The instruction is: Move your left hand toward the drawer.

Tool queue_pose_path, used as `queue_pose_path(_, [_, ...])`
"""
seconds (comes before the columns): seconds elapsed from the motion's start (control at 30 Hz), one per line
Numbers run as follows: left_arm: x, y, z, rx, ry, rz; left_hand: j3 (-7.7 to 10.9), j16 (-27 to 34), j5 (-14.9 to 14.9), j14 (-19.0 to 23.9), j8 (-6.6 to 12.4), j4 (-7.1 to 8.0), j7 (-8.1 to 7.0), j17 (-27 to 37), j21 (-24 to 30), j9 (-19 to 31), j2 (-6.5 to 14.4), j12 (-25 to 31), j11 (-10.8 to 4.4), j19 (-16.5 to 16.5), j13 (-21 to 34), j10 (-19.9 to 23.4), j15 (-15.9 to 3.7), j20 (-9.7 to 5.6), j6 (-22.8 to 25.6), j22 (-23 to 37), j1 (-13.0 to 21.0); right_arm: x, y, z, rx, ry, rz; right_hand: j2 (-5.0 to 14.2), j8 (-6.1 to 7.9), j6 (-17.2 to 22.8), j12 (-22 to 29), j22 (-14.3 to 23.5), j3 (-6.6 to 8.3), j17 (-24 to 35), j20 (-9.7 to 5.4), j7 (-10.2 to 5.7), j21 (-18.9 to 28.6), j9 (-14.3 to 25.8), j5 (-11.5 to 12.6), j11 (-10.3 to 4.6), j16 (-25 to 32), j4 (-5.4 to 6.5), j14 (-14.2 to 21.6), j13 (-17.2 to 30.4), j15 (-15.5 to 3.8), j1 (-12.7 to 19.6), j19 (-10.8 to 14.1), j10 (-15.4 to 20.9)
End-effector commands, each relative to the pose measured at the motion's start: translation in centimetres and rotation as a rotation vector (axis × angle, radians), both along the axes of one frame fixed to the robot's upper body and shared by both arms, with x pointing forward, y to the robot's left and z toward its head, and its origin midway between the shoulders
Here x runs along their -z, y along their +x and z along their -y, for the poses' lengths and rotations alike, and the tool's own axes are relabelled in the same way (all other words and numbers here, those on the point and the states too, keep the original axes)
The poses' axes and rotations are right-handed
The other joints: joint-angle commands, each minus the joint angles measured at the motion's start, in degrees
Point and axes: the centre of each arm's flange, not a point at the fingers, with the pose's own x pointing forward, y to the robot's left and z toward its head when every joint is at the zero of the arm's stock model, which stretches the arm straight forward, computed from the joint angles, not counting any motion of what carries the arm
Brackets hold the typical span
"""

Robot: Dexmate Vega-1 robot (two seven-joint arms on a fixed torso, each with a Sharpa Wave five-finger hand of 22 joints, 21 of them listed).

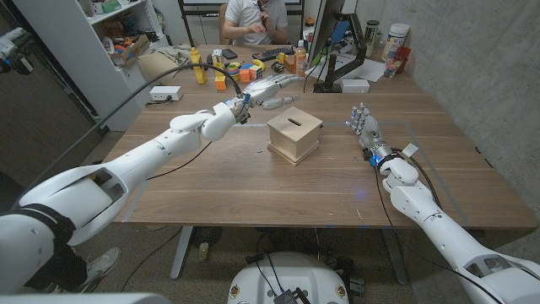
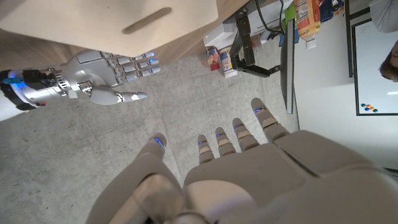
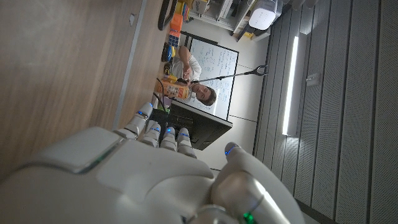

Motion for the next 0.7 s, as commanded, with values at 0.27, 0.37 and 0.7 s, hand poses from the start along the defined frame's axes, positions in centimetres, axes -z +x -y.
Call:
queue_pose_path(0.27, [3.0,2.4,2.2,0.017,0.132,-0.146,-0.62,-0.4,0.4,-1.1,-0.44,0.11,-0.03,0.2,-0.4,0.1,-0.8,-0.4,-0.15,-0.3,0.2,-0.7,-0.81,-0.09,0.0,0.0,-0.3,-0.2,0.5,0.2,-0.003,0.0,-0.004,3.14,0.2,0.1,0.4,0.1,-0.14,0.2,-4.0,0.16,-0.4,0.2,0.2,-0.18,0.4,-0.2,0.3,0.3,-1.78,-0.1,0.4,0.3])
queue_pose_path(0.37, [3.2,2.5,2.3,0.017,0.135,-0.15,-0.73,-0.4,0.4,-1.1,-0.48,0.14,-0.03,0.2,-0.5,0.1,-0.9,-0.4,-0.09,-0.4,0.2,-0.9,-0.77,-0.17,-0.1,0.0,-0.4,-0.1,0.6,0.3,-0.005,0.008,-0.007,3.13,0.21,0.1,0.4,0.1,-0.16,0.2,-3.97,0.13,-0.4,0.2,0.2,-0.07,0.4,-0.2,0.3,0.3,-1.78,-0.1,0.4,0.2])
queue_pose_path(0.7, [3.5,2.7,2.5,0.019,0.146,-0.176,-1.06,-0.5,0.4,-1.3,-0.6,0.29,-0.03,0.3,-0.8,0.2,-1.1,-0.5,-0.05,-0.5,0.2,-1.1,-0.84,-0.41,-0.3,0.1,-0.8,-0.2,0.8,0.4,-0.007,0.002,-0.007,3.12,0.17,0.1,0.4,0.2,-0.21,0.2,-3.95,0.13,-0.6,0.2,0.2,-0.09,0.4,-0.2,0.2,0.3,-1.62,-0.1,0.5,0.3])
